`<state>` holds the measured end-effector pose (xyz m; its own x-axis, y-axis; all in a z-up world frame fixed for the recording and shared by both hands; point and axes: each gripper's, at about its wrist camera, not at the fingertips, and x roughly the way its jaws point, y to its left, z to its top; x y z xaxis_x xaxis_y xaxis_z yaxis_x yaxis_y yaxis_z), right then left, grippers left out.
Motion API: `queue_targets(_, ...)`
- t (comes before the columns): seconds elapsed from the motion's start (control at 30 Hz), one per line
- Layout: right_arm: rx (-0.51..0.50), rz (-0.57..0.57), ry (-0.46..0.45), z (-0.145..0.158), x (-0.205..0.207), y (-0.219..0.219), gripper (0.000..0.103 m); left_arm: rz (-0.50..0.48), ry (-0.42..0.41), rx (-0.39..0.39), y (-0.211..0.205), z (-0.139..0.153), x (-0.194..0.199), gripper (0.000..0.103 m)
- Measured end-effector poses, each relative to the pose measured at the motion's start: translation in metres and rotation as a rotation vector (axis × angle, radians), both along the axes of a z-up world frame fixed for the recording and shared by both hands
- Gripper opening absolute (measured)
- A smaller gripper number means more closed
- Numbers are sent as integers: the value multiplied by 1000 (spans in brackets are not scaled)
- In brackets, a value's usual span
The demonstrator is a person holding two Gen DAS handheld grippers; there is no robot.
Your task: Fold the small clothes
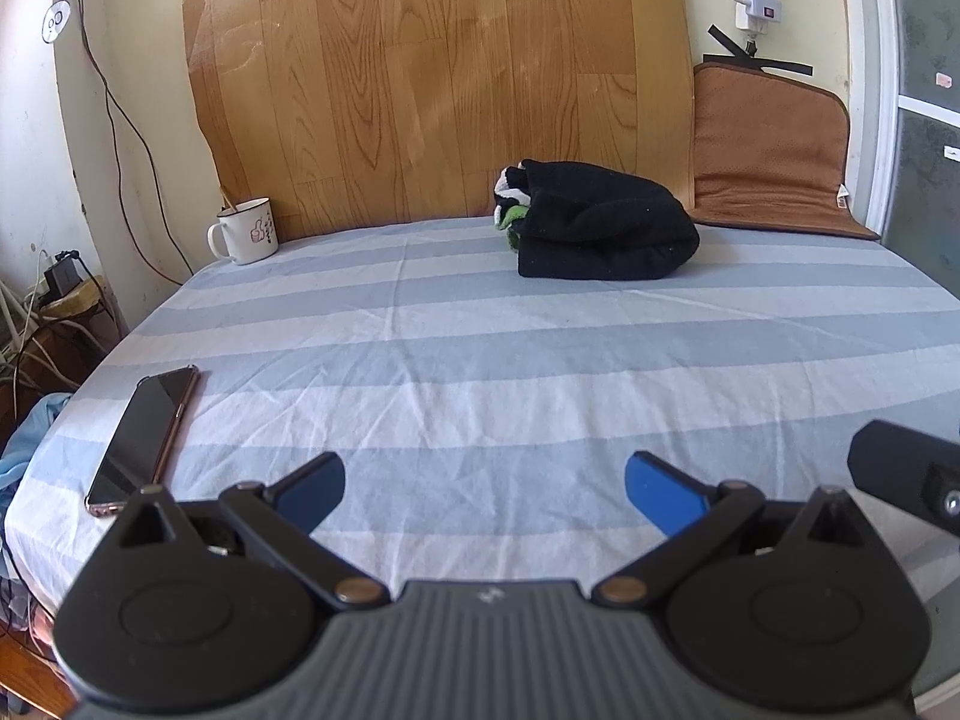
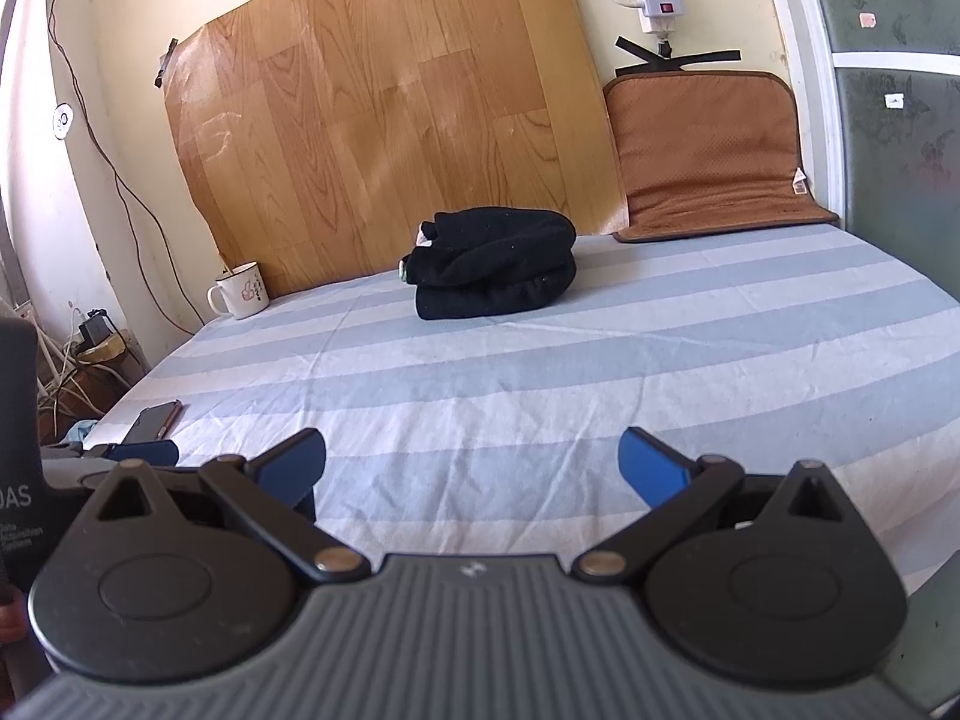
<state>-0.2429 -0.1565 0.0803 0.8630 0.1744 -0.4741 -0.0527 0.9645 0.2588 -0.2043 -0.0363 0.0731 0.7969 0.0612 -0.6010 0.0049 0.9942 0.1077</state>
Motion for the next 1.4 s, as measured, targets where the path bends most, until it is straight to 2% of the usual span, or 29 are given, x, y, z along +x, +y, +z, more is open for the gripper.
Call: queue_targets(1.4, 9, -12, -10, -1, -1, 1, 103, -27, 21, 13, -2, -5, -1, 103)
